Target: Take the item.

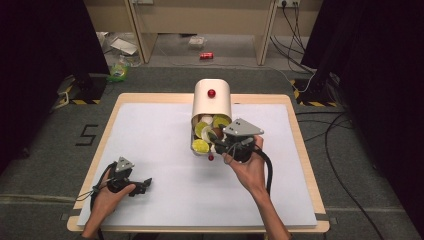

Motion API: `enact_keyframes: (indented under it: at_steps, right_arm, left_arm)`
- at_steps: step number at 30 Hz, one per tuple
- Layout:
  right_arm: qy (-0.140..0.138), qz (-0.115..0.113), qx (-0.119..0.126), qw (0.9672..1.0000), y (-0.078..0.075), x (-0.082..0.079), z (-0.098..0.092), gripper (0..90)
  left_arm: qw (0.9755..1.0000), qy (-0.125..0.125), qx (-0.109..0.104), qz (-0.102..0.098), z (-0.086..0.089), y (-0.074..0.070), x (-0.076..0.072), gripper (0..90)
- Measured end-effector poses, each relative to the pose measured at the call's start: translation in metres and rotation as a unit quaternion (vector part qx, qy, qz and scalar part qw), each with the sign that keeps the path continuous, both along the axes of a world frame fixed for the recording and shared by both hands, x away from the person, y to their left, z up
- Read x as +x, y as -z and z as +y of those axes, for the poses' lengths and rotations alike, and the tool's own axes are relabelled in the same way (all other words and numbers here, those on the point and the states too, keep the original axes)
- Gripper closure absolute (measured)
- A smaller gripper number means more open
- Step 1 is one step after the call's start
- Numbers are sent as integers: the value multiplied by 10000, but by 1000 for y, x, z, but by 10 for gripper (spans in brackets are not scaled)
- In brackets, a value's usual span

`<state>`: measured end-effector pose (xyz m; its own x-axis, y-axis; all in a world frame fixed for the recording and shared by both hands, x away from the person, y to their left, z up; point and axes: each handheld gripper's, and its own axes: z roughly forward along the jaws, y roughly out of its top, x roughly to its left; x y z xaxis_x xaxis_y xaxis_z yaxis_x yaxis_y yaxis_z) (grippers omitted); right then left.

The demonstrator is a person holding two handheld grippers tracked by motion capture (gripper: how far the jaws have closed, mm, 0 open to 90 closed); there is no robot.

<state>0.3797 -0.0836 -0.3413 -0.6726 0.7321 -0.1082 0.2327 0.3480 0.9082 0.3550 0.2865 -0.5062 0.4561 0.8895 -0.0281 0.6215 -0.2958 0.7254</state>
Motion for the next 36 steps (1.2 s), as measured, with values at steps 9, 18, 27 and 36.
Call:
enact_keyframes:
  at_steps: [9, 18, 27, 36]
  right_arm:
    - [123, -92, 253, 9996, -11, -8, -19, 567]
    - [302, -130, 324, 9989, -14, -12, -38, 567]
    - [457, -175, 383, 9981, -16, -14, -54, 567]
    - [695, -130, 253, 9972, -7, -13, -69, 566]
  left_arm:
    - [10000, 1, -3, 0, 0, 0, 0, 0]
    - [10000, 1, -1, 2, 0, 0, 0, 0]
    - [10000, 0, -2, 2, 0, 0, 0, 0]
    - [10000, 0, -2, 2, 0, 0, 0, 0]
